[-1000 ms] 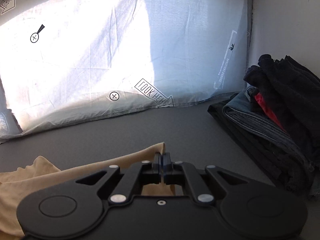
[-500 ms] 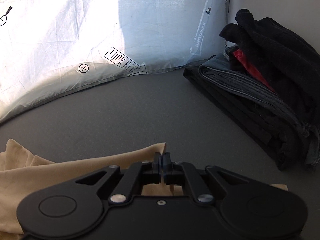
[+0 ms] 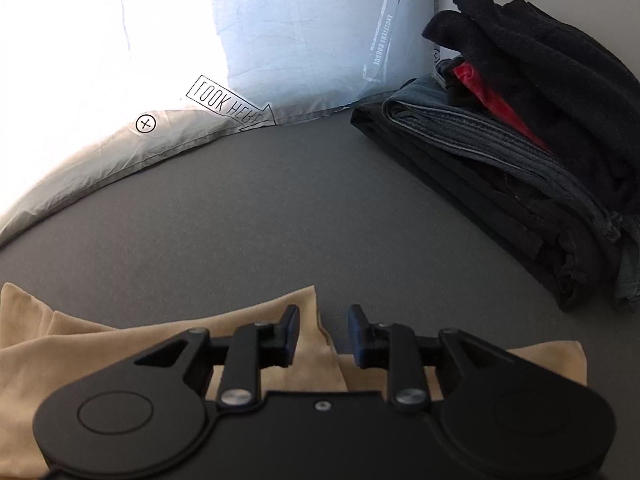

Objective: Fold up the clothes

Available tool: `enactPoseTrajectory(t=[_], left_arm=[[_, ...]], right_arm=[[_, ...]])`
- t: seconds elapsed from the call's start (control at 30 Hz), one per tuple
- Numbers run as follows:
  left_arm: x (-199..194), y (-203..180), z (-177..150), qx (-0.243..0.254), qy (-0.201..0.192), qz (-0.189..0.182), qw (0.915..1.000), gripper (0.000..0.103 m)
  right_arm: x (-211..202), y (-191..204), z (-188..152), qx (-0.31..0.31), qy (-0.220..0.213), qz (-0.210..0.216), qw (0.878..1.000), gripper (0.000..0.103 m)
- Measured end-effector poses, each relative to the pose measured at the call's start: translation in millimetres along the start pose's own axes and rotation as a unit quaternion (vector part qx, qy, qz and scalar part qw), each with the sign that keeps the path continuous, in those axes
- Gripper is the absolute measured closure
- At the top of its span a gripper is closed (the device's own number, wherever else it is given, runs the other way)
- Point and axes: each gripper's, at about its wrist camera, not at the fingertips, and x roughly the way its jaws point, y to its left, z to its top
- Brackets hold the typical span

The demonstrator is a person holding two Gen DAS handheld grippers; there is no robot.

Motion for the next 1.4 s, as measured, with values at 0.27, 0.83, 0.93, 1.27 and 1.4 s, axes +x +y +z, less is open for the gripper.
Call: enactPoseTrajectory(t=[0.27,0.83,0.93,1.27,1.4], left_arm=[[-97,35,-82,-0.064,0.035,-0.014,0.9972,0.000],[-228,38,-293,-0.113,0.129,-0.214,0.9617,0.028],[-236,45,-306,-0.123,0.129,-0.242,0.9539,0.043],[-258,58,-317,-0.136,0.122,-0.305,0.9348,0.098],[-248,61,-325,-0.149,0.160,-0.311,0.9248,0.097]], right_arm=[[-51,11,-32,0.050,0.011,0.112,0.992,0.099],[-158,94,-228,0.041,0.309,0.416,0.854,0.091],[-165,93,-248,0.051,0.327,0.418,0.846,0.086],[-206,86,-257,0.059,0.290,0.440,0.848,0.102],[-215,87,-258,0.014,0.284,0.404,0.870,0.102]])
